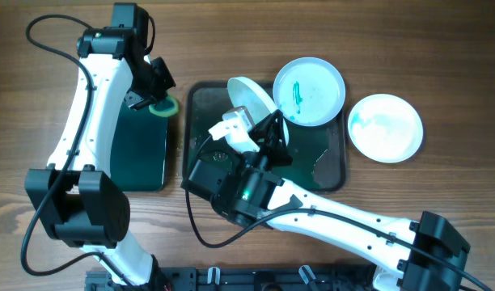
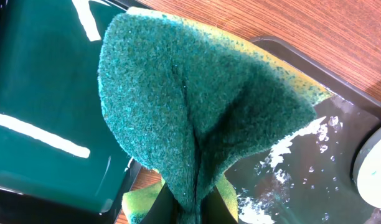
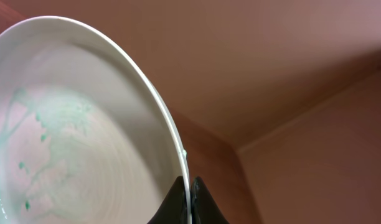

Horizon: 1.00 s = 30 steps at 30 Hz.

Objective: Clean dirty plates on tray and stack at the side
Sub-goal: 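Lift the plate with the right gripper and stack it on the side plate, then grip the top plate with the right gripper and scrub it with the sponge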

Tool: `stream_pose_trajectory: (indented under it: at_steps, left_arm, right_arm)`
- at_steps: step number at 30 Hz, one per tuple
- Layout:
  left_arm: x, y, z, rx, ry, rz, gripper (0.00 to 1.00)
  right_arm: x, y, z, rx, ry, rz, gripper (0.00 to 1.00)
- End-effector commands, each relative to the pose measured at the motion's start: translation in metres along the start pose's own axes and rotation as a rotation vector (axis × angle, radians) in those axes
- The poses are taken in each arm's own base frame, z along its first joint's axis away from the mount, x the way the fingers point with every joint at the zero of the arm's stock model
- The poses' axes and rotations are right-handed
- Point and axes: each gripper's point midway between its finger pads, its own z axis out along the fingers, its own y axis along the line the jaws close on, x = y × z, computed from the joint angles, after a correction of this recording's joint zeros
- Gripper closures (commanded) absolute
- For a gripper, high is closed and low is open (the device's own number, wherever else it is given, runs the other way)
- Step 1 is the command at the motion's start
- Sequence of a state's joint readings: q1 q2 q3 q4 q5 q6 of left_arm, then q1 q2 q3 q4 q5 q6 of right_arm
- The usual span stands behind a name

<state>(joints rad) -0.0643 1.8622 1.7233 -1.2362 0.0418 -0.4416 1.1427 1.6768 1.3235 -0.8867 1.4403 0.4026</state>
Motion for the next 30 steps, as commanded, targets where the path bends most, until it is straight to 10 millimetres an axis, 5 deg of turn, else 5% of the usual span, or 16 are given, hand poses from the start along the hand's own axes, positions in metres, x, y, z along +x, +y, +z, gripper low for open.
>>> stream_pose_trajectory:
  at_steps: [1, 4, 9, 11, 13, 17, 21, 24, 26, 28, 30]
  left_arm:
    - [0.0, 0.001, -0.015, 0.002, -0.025, 0.022, 0.96]
    - [0.005, 0.008, -0.029, -0.018, -0.04, 0.022, 0.96]
    - [0.016, 0.009, -0.052, -0.028, -0.072, 0.044, 0.96]
    - [0.022, 0.001, -0.052, -0.023, -0.072, 0.071, 0.96]
    - [0.025, -0.009, -0.05, -0.018, -0.078, 0.099, 0.96]
    - [0.028, -0.016, -0.05, -0.021, -0.086, 0.122, 0.96]
    - [0.026, -0.019, -0.05, -0.014, -0.098, 0.123, 0.96]
    - [0.026, -0.019, -0.05, -0.014, -0.097, 0.123, 0.96]
    - [0.026, -0.019, -0.05, -0.014, -0.097, 0.123, 0.96]
    - [0.026, -0.019, -0.05, -0.014, -0.098, 0.123, 0.96]
    - [0.026, -0.019, -0.05, -0.014, -0.097, 0.123, 0.96]
  right_arm:
    - [0.014, 0.01, 0.003, -0.207, 0.115, 0.12, 0.96]
    - [0.045, 0.0, 0.022, -0.442, 0.383, 0.392, 0.96]
    - [0.091, -0.091, 0.068, -0.567, 0.609, 0.778, 0.96]
    - [0.139, -0.137, 0.094, -0.431, 0.725, 0.925, 0.96]
    - [0.189, -0.156, 0.115, -0.319, 0.846, 1.009, 0.96]
    - [0.282, -0.145, 0.142, -0.158, 1.038, 1.084, 0.96]
    - [0.349, -0.095, 0.16, -0.174, 1.214, 1.114, 0.96]
    - [0.368, -0.074, 0.167, -0.185, 1.276, 1.091, 0.95]
    - [0.367, -0.072, 0.171, -0.2, 1.267, 1.088, 0.7]
    - [0.339, -0.068, 0.176, -0.371, 1.21, 1.097, 0.64]
    - [0.286, -0.071, 0.188, -0.587, 1.073, 1.038, 0.5]
